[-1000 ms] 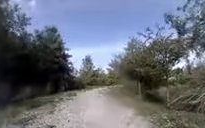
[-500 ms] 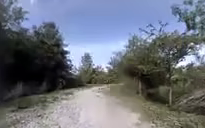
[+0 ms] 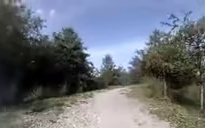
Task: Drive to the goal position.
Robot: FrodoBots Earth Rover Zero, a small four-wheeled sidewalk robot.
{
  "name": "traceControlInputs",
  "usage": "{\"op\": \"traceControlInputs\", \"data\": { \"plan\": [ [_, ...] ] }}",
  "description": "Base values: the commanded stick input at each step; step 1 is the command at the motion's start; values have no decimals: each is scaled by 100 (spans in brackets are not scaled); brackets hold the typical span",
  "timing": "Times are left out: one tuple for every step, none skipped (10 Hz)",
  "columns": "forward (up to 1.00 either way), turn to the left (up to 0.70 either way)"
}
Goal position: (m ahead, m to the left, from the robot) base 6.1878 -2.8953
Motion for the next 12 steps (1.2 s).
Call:
{"op": "traceControlInputs", "data": {
  "plan": [
    [50,0],
    [50,0],
    [50,0],
    [50,0],
    [50,0],
    [50,0],
    [50,0],
    [50,-6],
    [50,-38],
    [50,-50],
    [50,-50],
    [50,-46]
  ]
}}
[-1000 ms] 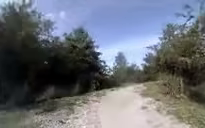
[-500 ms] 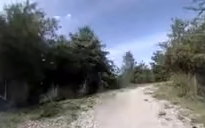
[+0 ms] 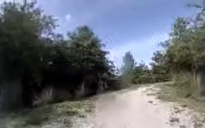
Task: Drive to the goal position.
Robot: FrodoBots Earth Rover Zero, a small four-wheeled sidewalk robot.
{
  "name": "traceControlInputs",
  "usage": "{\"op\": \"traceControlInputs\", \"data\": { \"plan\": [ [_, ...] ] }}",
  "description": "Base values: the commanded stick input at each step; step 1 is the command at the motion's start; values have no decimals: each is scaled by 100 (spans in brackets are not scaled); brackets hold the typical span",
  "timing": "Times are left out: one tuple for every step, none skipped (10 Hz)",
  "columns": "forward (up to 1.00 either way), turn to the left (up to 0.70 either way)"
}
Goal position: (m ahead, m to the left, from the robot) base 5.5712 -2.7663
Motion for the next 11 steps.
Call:
{"op": "traceControlInputs", "data": {
  "plan": [
    [50,-11],
    [50,0],
    [50,0],
    [50,0],
    [50,0],
    [50,-24],
    [50,-48],
    [50,-48],
    [50,-36],
    [50,-8],
    [50,0]
  ]
}}
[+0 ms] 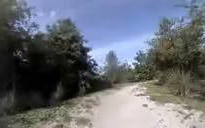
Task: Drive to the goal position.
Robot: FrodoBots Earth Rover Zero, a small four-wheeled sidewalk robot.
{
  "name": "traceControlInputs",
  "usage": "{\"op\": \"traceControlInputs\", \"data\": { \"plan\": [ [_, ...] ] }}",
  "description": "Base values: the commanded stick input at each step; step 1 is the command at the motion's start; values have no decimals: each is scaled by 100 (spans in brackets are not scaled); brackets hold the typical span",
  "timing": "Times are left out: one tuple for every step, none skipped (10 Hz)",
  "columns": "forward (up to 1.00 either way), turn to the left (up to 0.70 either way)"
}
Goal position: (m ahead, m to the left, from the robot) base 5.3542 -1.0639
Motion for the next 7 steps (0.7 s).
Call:
{"op": "traceControlInputs", "data": {
  "plan": [
    [50,0],
    [50,0],
    [50,0],
    [50,0],
    [50,0],
    [50,0],
    [50,0]
  ]
}}
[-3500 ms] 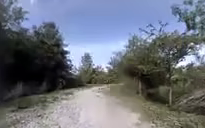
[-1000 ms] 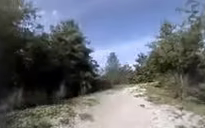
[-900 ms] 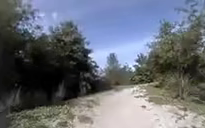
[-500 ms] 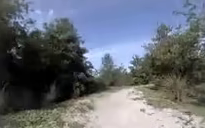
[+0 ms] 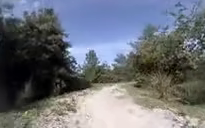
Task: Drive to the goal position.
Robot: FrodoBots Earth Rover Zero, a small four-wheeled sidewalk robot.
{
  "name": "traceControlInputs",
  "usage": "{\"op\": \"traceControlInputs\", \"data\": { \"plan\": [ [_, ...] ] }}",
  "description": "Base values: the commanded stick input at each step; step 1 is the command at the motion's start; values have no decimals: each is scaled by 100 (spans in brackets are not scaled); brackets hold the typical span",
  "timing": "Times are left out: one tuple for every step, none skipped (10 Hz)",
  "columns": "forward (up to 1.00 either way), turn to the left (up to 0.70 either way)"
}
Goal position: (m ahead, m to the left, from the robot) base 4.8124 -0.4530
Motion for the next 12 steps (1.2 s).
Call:
{"op": "traceControlInputs", "data": {
  "plan": [
    [50,0],
    [50,0],
    [50,4],
    [50,43],
    [50,50],
    [50,50],
    [50,50],
    [50,50],
    [50,50],
    [50,50],
    [50,0],
    [50,0]
  ]
}}
